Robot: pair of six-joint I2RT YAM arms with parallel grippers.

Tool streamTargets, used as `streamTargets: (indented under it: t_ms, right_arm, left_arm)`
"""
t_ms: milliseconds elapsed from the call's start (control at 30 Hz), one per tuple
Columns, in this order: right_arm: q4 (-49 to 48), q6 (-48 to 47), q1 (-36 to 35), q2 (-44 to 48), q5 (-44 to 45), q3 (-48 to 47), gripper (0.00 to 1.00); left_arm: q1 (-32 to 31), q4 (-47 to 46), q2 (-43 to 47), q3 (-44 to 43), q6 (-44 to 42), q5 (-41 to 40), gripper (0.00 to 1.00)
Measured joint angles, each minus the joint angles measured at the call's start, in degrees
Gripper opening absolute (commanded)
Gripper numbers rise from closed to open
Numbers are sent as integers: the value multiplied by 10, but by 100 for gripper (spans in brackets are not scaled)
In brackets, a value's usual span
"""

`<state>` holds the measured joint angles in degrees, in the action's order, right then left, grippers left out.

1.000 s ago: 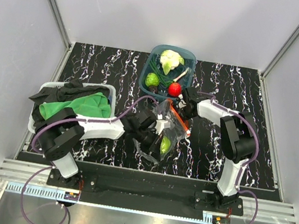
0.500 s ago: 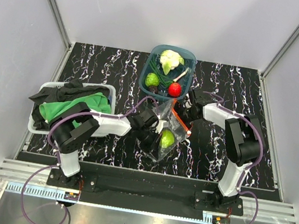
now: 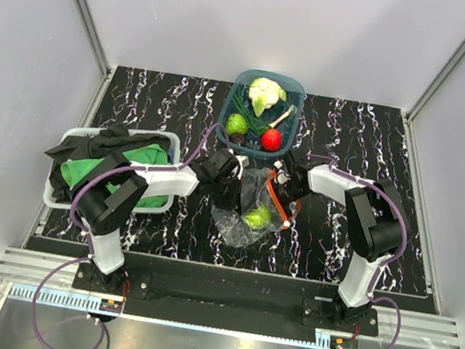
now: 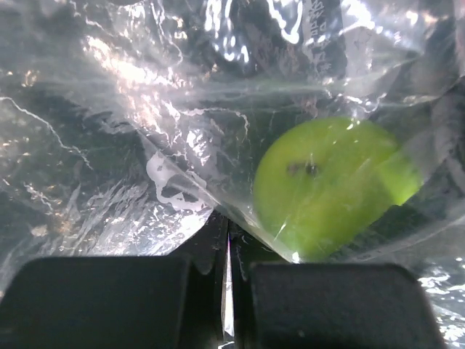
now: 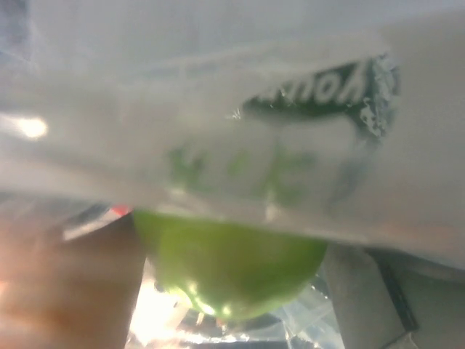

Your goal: Open the zip-top bag and remove the fake food

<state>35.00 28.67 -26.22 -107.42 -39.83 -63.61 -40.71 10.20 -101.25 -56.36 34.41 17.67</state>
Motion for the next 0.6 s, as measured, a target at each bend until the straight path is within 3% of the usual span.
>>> streamTargets:
  t_ms: [167,300,367,467,533,600]
  right_arm:
    - [9,-2,1,0,7,0,89]
    - [10,-3,1,0,35,-8,99]
    - [7,-5,1,0,54,-16,98]
    - [-6,-12,1,5,80,-24,83]
    - [-11,-17,1,5,89,-29,63]
    - [-16,-20,1,5,90,-30,53]
  left_arm:
    - [-10,1,0,0,1,-11,3]
    - [-14,2,11,8,0,-14,5]
    - [-14,4,25,20,0,-15,6]
    - [-14,8,52,43,0,-15,6]
    - [-14,9,57,51,0,-15,6]
    - [-14,10,56,55,0,-15,6]
